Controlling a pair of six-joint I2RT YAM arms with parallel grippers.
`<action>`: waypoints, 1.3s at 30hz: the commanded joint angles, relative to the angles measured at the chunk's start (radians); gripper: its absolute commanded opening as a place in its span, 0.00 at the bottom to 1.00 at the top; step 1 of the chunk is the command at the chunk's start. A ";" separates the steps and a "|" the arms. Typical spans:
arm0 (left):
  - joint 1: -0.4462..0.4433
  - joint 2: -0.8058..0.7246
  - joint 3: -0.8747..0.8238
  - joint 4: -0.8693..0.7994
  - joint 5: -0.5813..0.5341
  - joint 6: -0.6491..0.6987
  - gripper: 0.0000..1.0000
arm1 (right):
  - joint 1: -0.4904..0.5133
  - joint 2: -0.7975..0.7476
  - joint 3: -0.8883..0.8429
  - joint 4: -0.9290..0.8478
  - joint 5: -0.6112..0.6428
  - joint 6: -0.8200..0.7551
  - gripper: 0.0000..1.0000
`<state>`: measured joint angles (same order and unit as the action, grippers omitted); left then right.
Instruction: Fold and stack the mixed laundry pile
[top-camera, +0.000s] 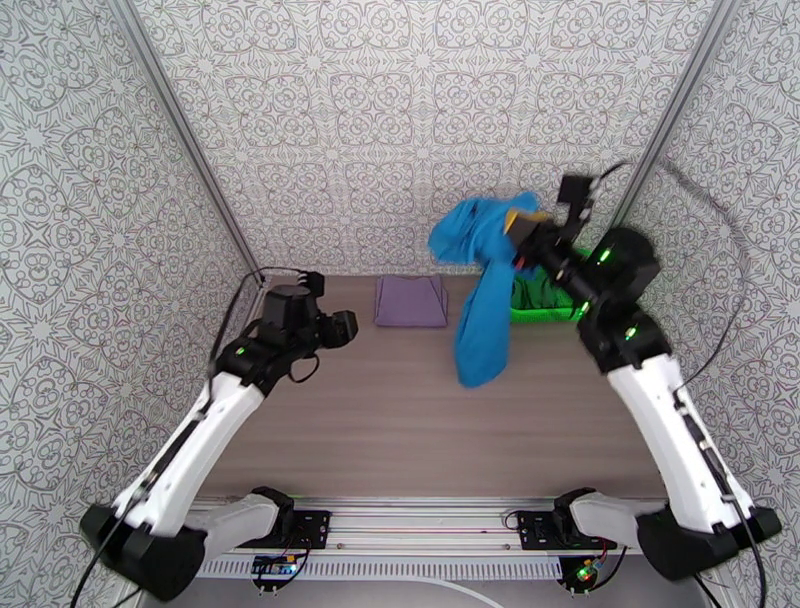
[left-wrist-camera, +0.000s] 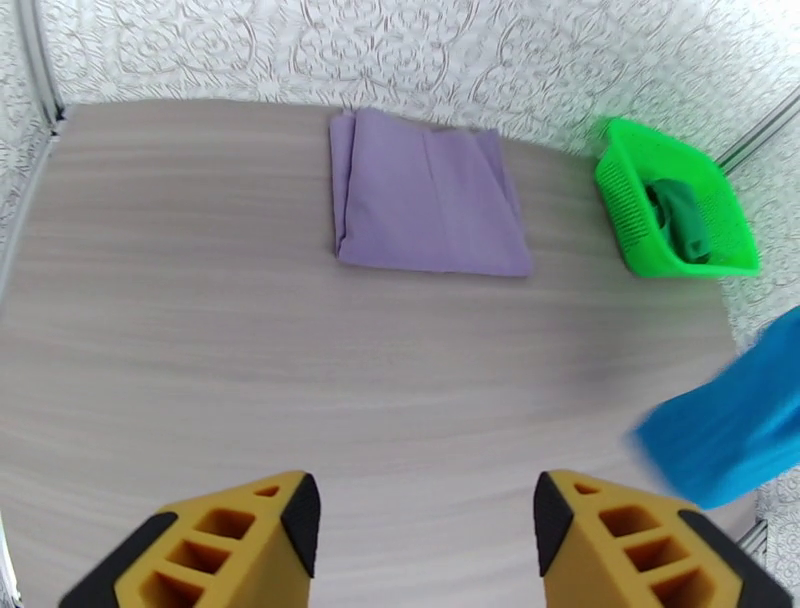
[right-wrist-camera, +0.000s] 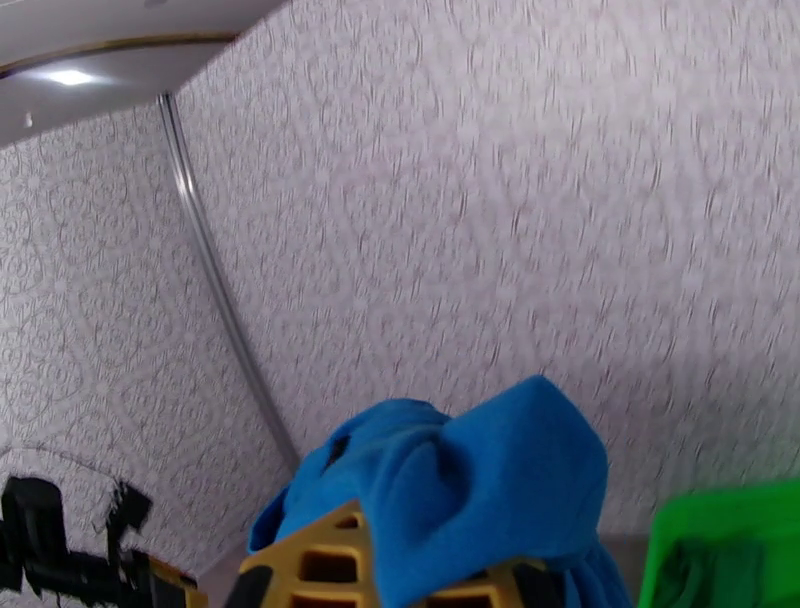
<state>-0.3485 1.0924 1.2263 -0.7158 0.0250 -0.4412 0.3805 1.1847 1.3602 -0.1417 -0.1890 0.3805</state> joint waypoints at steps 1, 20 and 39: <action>0.008 -0.073 -0.049 -0.120 0.019 -0.019 0.65 | 0.064 -0.003 -0.293 0.065 0.115 0.134 0.00; -0.070 -0.116 -0.474 0.037 0.054 -0.277 0.65 | 0.198 0.142 -0.321 -0.518 0.342 -0.202 0.68; 0.319 -0.180 -0.347 -0.205 0.149 -0.240 0.64 | 0.501 0.698 0.081 -0.653 0.527 -0.722 0.62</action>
<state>-0.0425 0.9222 0.8726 -0.8627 0.1276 -0.7067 0.8837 1.8542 1.3762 -0.8360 0.2722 -0.2905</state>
